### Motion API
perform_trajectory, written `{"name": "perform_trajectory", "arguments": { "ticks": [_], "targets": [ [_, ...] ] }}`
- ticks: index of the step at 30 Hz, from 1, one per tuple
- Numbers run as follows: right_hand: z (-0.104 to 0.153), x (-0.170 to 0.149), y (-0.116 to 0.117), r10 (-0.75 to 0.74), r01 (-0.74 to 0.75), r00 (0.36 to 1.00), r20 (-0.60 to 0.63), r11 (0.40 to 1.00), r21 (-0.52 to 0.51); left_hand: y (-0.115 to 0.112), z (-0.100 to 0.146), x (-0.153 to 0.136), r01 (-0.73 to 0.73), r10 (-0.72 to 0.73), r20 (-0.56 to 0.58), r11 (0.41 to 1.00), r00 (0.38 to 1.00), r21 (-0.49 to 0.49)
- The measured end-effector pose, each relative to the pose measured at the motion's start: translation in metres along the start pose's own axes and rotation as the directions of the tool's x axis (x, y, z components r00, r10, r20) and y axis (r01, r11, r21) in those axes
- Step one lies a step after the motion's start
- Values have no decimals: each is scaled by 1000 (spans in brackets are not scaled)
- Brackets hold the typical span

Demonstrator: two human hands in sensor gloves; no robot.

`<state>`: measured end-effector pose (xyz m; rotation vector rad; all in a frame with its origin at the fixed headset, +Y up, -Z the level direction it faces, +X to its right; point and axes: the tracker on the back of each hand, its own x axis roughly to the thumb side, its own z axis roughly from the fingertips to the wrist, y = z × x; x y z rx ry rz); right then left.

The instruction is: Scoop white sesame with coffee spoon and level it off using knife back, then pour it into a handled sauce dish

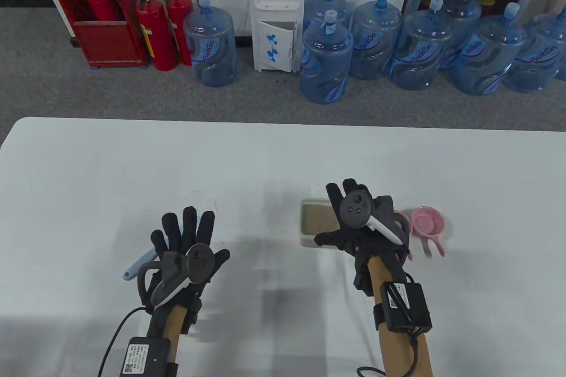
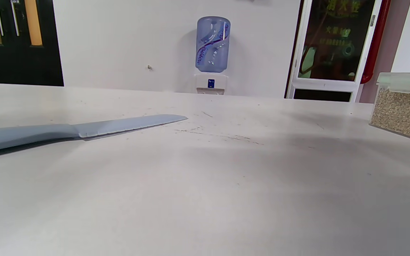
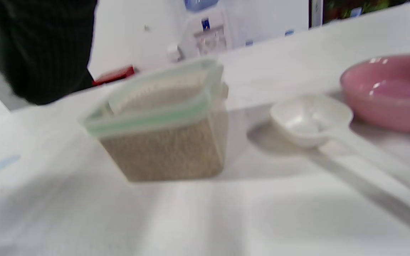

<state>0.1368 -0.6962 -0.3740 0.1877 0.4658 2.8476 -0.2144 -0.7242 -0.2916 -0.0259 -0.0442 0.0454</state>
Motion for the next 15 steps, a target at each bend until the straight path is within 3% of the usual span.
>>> {"name": "perform_trajectory", "arguments": {
  "ticks": [8,15],
  "targets": [
    [-31,9,23,25,-26,1000,4,991,128,0,0,0,1,-1,2,1000,1000,-2],
    [-34,14,33,100,-100,995,2,995,9,-1,-1,1,2,-2,6,1000,1000,-29]
  ]
}}
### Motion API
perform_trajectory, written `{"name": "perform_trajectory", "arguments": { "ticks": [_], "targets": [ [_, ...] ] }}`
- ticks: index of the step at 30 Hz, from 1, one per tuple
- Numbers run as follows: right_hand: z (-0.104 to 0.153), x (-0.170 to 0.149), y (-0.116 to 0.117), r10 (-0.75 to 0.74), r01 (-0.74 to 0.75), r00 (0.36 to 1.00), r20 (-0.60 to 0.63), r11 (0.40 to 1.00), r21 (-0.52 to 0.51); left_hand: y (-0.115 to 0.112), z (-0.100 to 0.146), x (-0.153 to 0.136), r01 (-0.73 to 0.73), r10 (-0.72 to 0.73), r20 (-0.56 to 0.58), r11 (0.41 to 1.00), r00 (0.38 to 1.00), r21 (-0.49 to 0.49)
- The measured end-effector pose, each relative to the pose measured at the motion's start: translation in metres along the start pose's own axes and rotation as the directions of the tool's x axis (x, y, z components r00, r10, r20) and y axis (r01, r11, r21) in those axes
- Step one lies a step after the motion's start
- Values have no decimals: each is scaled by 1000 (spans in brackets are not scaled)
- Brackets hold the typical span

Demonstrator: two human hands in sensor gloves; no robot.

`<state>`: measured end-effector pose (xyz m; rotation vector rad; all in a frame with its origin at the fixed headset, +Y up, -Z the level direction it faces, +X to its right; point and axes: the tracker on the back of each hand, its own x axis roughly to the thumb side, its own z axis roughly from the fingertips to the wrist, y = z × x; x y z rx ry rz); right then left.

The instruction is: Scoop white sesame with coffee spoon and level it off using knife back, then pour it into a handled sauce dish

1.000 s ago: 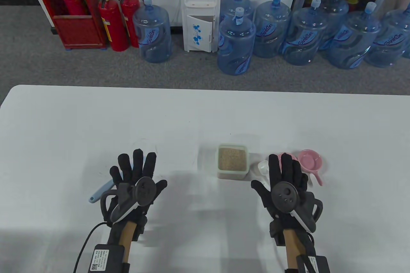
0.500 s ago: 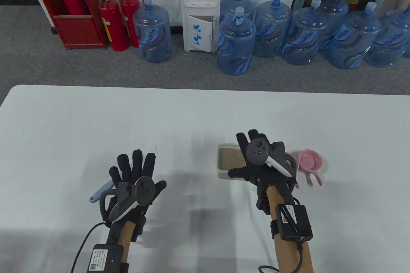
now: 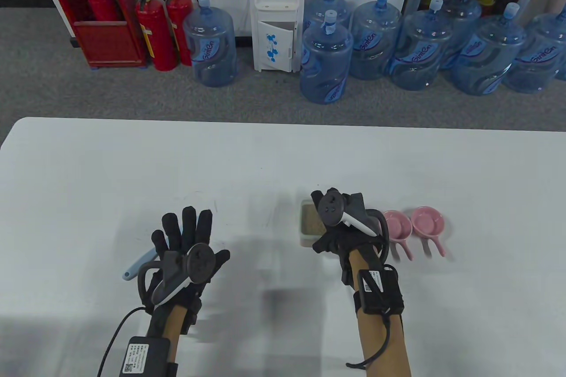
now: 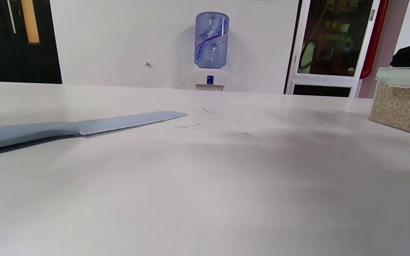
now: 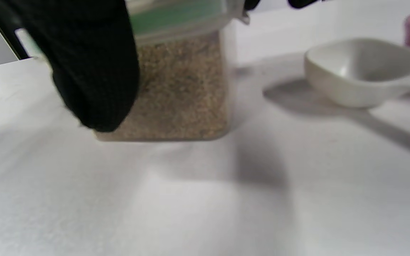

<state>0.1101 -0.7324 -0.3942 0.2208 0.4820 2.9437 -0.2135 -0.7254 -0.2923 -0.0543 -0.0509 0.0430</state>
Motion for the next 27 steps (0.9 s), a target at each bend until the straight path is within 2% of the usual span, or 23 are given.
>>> {"name": "perform_trajectory", "arguments": {
  "ticks": [7,11,20,27],
  "targets": [
    [3,3,0,-1,4,1000,31,995,-103,0,0,0,16,-16,-2,1000,1000,-4],
    [14,9,-6,29,-20,998,51,984,-177,0,0,0,13,-13,0,1000,1000,2],
    [65,38,-30,82,-29,976,199,966,-257,1,0,3,17,-17,11,1000,1000,-6],
    [94,67,-14,112,-38,952,283,966,-254,0,1,5,26,-25,22,1000,999,-5]
  ]
}}
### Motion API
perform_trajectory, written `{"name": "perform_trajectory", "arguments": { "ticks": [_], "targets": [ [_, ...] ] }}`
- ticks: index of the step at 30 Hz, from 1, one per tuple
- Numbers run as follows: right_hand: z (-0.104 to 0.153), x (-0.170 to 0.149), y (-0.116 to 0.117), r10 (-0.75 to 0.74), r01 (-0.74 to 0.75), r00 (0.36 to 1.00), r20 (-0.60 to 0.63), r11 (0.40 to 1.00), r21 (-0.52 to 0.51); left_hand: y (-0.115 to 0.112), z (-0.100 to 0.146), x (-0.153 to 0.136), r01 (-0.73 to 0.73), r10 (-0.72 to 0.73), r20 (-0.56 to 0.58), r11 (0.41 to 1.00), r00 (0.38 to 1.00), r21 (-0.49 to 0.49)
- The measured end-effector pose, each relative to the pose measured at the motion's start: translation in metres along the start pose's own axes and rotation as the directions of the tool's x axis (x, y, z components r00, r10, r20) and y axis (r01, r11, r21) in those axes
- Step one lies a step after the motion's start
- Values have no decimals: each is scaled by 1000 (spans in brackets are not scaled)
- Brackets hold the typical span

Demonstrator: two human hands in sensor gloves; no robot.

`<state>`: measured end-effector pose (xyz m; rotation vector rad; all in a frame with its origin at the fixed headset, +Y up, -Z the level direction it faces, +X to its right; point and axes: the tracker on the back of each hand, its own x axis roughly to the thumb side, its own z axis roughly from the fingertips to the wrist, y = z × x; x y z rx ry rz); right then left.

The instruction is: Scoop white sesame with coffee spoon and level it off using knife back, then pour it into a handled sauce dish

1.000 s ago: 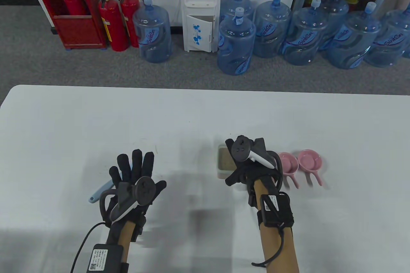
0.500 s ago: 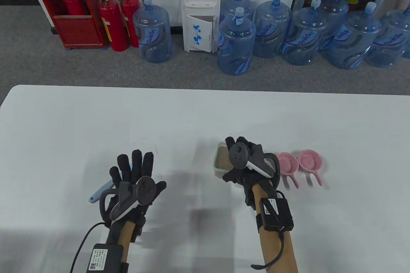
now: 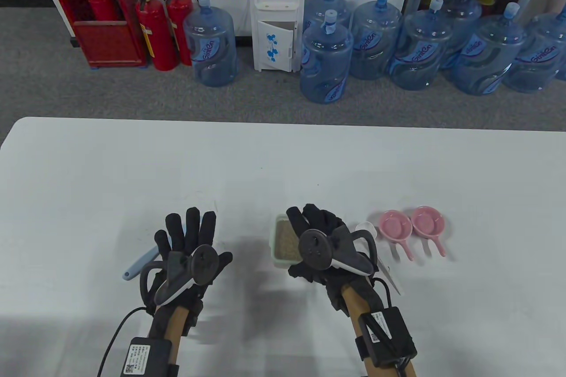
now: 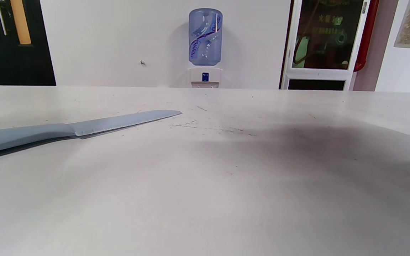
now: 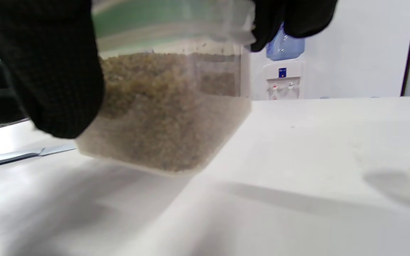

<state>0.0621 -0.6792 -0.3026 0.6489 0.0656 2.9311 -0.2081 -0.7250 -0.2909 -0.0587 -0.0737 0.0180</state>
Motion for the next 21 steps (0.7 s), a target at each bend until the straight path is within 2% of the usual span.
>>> {"name": "perform_trajectory", "arguments": {
  "ticks": [11,21],
  "targets": [
    [8,23,52,-51,51,999,7,996,74,-1,1,3,8,-8,5,1000,1000,-17],
    [8,22,61,-46,46,999,-1,995,85,-3,0,3,4,-4,0,999,1000,-38]
  ]
}}
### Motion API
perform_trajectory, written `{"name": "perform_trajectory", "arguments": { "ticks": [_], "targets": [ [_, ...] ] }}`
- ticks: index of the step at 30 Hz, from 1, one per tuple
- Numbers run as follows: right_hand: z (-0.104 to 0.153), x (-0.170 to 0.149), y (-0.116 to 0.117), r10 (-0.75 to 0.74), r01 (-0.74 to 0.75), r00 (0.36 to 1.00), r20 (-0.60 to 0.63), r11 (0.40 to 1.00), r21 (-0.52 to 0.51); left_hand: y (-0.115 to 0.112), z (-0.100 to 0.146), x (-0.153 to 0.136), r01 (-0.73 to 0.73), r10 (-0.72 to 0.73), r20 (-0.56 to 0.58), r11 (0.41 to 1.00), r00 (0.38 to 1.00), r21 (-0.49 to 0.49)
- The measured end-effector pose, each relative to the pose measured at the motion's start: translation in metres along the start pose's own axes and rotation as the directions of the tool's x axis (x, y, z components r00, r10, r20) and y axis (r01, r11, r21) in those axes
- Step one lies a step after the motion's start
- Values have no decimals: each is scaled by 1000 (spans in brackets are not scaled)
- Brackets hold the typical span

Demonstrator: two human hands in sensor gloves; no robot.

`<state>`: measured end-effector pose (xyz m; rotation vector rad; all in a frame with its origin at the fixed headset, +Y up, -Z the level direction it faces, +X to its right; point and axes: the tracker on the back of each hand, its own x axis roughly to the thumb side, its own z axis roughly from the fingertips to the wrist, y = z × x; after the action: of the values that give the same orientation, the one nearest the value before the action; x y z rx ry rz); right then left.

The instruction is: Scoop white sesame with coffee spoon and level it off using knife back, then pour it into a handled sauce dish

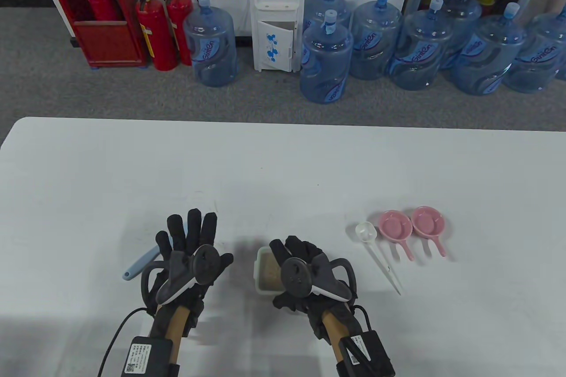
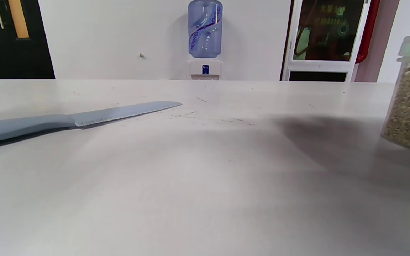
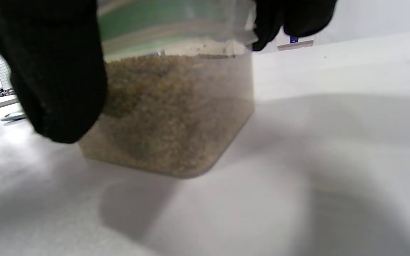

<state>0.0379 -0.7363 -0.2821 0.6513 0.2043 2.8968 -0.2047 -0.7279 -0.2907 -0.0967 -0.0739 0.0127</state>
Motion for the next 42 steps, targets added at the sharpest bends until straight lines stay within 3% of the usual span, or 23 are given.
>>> {"name": "perform_trajectory", "arguments": {
  "ticks": [6,11,16,23,30,35,42],
  "targets": [
    [2,-2,-3,4,-4,1000,3,999,46,0,1,8,-18,18,39,1000,999,-11],
    [7,-12,-6,-158,157,987,3,984,88,-1,2,22,-104,107,103,994,989,-35],
    [14,-23,-8,-210,210,974,-85,978,-8,-3,3,38,-213,220,146,975,965,-60],
    [15,-28,-9,-204,194,963,-174,978,-76,-6,1,52,-149,158,177,987,972,-59],
    [14,-25,-10,-189,174,959,-209,981,-87,-14,-2,66,-182,198,137,976,971,-121],
    [14,-31,-9,-266,253,937,-225,964,-85,-14,-5,68,-249,265,80,954,961,-169],
    [13,-39,-6,-367,356,895,-252,930,-89,-18,-17,59,-423,440,-34,835,897,-353]
  ]
}}
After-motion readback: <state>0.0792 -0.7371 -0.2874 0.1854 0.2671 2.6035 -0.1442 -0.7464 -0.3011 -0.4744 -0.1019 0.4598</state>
